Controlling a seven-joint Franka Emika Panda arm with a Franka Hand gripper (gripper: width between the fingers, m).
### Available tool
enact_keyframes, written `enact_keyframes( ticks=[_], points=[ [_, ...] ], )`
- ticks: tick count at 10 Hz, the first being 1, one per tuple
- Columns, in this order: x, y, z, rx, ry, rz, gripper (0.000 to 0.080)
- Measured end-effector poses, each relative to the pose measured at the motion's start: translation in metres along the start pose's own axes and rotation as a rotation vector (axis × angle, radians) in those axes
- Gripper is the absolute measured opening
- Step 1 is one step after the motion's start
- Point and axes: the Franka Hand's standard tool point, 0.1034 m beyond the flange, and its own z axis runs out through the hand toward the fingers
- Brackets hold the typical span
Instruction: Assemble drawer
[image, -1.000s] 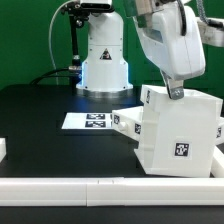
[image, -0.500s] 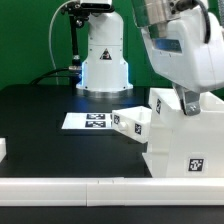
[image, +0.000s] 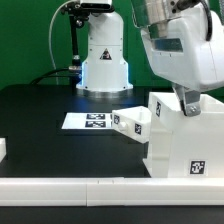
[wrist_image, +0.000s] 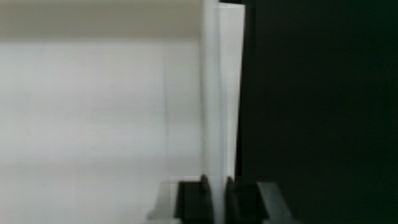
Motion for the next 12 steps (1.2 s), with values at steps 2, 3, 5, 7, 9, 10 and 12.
enact_keyframes(
  ticks=[2,3,5,7,9,10,12],
  points=[
    [0.005,-0.006,0.002,0.015,0.002,0.012,0.0031],
    [0.005,-0.006,0.002,0.017,0.003,0.012,0.0031],
    [0.005,-0.006,0.002,0.017,0.003,0.009,0.0031],
    [0.005,-0.006,0.003,0.016,0.003,0.002,0.0031],
    [0.003,-0.006,0.0,0.013,0.0,-0.003,0.0224],
    [-0.001,-0.006,-0.011,0.021,0.0,-0.028,0.0406],
    [-0.008,0.015,-0.041,0.021,0.002,-0.066,0.0625]
  ],
)
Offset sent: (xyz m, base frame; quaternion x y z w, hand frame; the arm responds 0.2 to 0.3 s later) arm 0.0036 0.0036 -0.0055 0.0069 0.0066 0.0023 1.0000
